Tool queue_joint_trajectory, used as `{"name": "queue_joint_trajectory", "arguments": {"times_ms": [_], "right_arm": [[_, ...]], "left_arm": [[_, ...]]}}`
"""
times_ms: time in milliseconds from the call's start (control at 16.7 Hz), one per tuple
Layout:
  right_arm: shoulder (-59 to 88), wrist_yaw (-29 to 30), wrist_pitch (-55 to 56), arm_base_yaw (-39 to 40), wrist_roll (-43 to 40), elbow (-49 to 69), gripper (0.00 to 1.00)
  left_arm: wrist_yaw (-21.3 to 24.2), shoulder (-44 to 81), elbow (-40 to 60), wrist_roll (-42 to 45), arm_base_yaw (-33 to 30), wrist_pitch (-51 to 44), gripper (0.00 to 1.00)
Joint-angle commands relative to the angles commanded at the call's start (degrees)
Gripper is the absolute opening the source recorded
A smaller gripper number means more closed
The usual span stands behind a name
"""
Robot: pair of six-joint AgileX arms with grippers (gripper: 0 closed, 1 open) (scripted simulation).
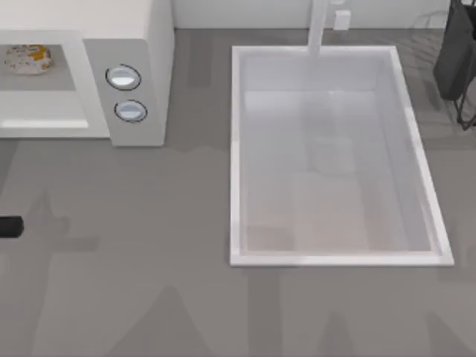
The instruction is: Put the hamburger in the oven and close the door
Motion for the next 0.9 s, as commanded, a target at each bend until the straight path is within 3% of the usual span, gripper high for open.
{"name": "queue_joint_trajectory", "arguments": {"times_ms": [480, 900], "right_arm": [[0.0, 0.0, 0.0, 0.0, 0.0, 0.0, 1.00], [0.0, 0.0, 0.0, 0.0, 0.0, 0.0, 1.00]], "left_arm": [[2.1, 1.1, 2.2, 1.3, 2.6, -2.9, 0.00], [12.4, 22.2, 22.8, 15.9, 18.8, -20.3, 0.00]]}}
